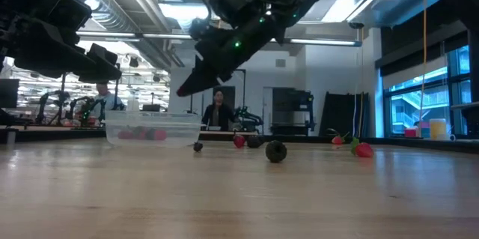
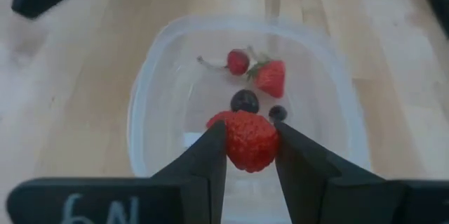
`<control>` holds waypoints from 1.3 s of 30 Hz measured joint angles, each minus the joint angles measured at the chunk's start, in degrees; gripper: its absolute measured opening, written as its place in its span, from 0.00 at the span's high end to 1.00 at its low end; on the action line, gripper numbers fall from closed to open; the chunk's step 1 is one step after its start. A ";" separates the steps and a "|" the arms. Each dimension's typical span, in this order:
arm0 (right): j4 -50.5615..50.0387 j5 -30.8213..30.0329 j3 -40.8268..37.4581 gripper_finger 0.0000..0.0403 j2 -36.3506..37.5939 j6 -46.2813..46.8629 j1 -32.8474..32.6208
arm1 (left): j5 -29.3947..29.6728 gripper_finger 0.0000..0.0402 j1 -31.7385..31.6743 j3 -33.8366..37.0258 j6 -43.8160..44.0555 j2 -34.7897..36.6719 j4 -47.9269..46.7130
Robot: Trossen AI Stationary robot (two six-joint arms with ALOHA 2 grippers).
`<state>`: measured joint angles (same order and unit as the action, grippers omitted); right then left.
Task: Pick and placing Produce into tupperware
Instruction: Put the raspberry into the transparent container
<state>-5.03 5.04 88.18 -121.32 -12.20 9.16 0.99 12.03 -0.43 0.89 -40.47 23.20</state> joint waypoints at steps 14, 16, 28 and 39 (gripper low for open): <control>0.21 0.00 -0.16 0.72 -2.92 1.31 0.02 | 1.40 0.50 0.01 0.00 -0.04 -0.02 -0.09; 0.30 0.00 -0.24 0.72 -2.92 1.50 0.03 | 1.40 0.50 -0.01 0.00 -0.04 -0.01 -0.09; 0.96 0.00 -0.24 0.72 -2.90 1.74 0.03 | 1.38 0.50 -0.02 0.00 -0.04 0.00 -0.09; 0.93 0.00 -0.24 0.69 -2.88 1.88 0.03 | 1.36 0.50 -0.02 0.00 -0.02 -0.01 -0.11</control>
<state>-4.10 5.04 87.94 -124.20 -10.33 9.19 2.35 12.01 -0.43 0.86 -40.48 23.09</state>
